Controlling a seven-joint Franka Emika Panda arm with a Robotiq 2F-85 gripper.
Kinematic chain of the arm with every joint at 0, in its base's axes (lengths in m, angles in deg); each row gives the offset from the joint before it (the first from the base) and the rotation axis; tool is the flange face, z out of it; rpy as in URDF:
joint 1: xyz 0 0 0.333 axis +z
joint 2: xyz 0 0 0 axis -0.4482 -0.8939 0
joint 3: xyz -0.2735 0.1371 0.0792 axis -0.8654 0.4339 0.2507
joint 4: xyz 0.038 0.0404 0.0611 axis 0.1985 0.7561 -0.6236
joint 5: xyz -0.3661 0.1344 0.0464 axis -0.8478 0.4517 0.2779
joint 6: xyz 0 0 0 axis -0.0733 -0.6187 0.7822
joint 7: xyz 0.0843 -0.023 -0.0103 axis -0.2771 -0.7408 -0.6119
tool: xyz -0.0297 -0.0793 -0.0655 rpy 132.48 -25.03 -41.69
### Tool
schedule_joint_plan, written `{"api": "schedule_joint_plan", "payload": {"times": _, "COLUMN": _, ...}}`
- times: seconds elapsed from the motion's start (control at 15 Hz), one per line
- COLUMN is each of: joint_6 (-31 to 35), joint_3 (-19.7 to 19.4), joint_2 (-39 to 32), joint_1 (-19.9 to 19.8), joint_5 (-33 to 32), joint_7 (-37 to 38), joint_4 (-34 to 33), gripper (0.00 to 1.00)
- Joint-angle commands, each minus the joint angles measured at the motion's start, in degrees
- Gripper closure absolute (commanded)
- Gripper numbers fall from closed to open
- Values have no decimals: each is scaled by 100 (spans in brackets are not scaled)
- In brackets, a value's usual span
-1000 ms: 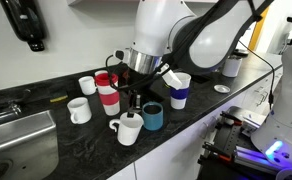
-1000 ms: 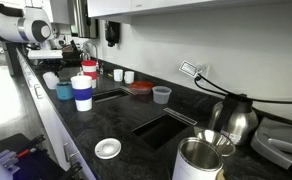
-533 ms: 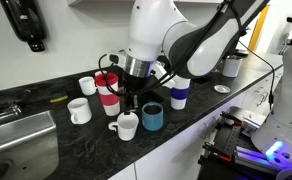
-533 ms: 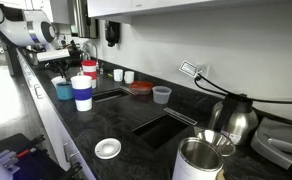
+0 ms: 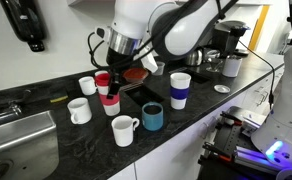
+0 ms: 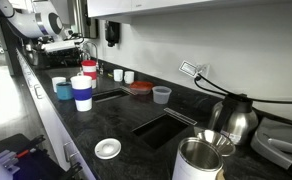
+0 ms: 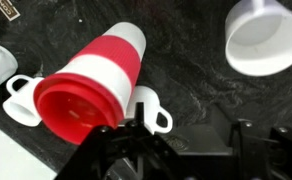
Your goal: Move the white mug from the right to the left of the travel cups
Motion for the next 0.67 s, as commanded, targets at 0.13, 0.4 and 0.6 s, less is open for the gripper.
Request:
{"api": "schedule_joint_plan", "payload": {"times": 0.13, "joint_6": -27, "joint_3": 74, "joint_2": 123, "joint_1": -80, "joint_5": 189, "joint_7": -26, "joint_4": -76, "gripper": 13}}
{"api": "schedule_joint_plan", "payload": {"times": 0.4, "joint_6": -27, "joint_3": 76, "joint_2": 103, "joint_1": -79, "joint_5": 194, "joint_7": -24, "joint_4": -59, "gripper": 13}}
{"api": "schedule_joint_plan", "payload": {"times": 0.6, "joint_6": -27, "joint_3": 76, "joint_2": 103, "joint_1": -79, "joint_5": 195, "joint_7": -24, "joint_4": -59, "gripper": 13}}
